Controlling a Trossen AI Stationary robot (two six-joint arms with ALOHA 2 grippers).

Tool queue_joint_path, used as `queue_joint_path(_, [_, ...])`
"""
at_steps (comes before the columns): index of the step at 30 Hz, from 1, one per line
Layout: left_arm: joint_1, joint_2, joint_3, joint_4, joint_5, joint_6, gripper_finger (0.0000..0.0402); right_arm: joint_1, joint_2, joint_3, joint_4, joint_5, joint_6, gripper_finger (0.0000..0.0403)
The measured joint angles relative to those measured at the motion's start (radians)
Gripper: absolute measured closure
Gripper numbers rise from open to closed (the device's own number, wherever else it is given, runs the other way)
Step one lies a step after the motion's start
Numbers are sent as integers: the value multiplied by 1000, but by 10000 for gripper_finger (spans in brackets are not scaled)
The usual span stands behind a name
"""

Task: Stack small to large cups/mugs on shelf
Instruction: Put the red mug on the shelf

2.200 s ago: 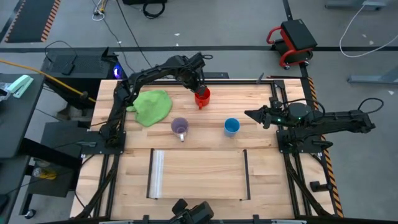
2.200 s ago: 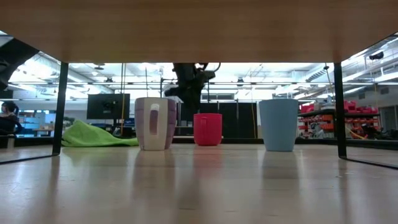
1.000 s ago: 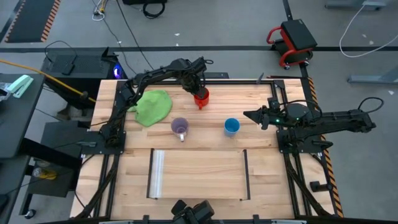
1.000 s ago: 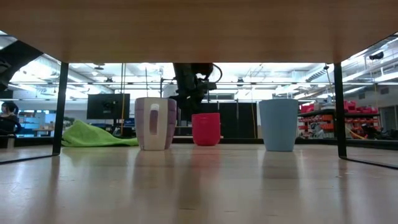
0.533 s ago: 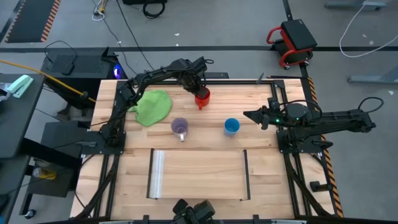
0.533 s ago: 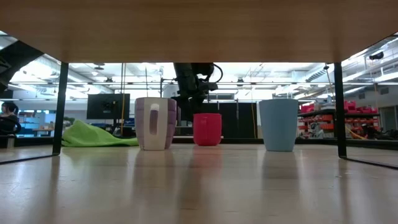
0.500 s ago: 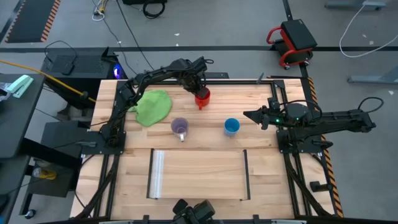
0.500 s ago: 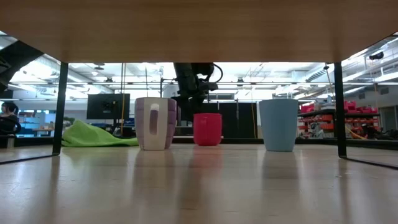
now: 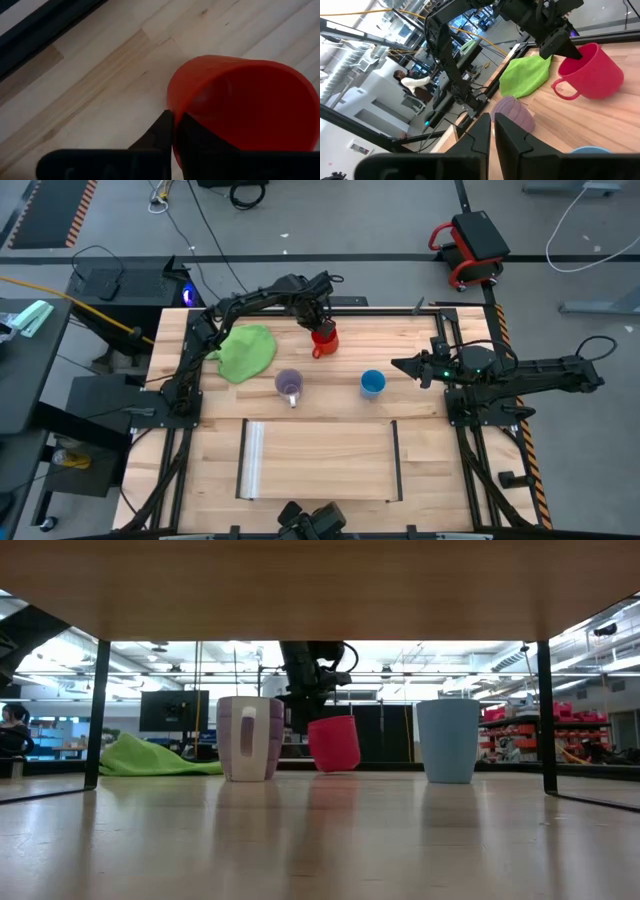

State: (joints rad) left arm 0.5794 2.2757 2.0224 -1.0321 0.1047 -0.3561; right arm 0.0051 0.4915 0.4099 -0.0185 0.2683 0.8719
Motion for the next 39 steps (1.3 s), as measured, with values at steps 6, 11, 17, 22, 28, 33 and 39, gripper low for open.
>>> queue_joint_path(6, [-18, -6, 0, -75, 58, -1, 389, 0, 0, 0, 0, 0, 19, 370])
queue_joint_path(11, [-48, -44, 1, -120, 71, 8, 390, -1, 0, 0, 1, 0, 27, 370])
queue_joint_path(17, [-87, -61, 105, -234, 47, 69, 390, -3, -1, 0, 9, 0, 81, 370])
queue_joint_path(22, [-133, -62, 259, -343, -8, 78, 390, -3, 0, 0, 12, 0, 105, 370])
queue_joint_path(28, [-189, -131, 298, -391, -46, -33, 390, -3, -7, 0, 13, -38, 96, 374])
queue_joint_path(33, [-239, -168, 332, -468, -96, -206, 390, -2, -24, 19, -18, -147, 45, 382])
queue_joint_path(39, [-333, -214, 332, -498, -111, -418, 390, 1, -18, 207, -289, -189, -110, 397])
